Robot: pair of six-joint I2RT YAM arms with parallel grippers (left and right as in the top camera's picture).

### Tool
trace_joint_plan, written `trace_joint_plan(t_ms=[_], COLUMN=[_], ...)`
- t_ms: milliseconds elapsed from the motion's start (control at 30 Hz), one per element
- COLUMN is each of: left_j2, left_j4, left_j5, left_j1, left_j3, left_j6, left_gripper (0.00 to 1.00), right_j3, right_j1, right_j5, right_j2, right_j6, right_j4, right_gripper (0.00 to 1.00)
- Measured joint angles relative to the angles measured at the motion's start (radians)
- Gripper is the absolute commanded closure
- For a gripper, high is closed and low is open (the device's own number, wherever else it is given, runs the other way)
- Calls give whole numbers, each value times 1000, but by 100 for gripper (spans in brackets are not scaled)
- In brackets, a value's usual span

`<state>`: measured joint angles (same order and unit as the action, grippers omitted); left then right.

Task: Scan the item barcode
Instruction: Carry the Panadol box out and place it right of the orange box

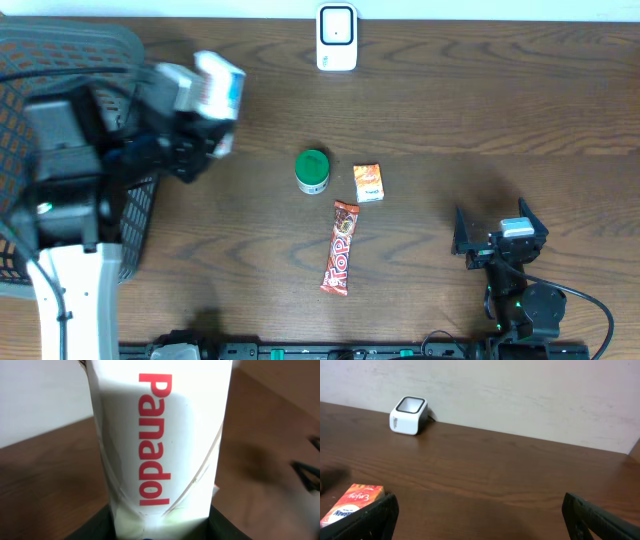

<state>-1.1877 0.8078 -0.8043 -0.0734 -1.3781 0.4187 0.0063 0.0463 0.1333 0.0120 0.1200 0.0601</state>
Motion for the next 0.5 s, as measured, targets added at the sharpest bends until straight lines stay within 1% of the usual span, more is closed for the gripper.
trace_joint_plan(t_ms=[200,367,500], left_j2=[-83,-194,-286], left_j4=[56,101,108], left_j5=[97,146,161], left_j1=[190,299,380], left_j3=[3,16,20], left_j6=[8,8,8], left_gripper=[57,57,57], right_j3=[0,0,0], right_j1=[0,0,0], right_j5=[0,0,0], right_j2=[0,0,0], right_j6=[0,0,0], right_j4=[0,0,0], right_gripper=[1,1,1])
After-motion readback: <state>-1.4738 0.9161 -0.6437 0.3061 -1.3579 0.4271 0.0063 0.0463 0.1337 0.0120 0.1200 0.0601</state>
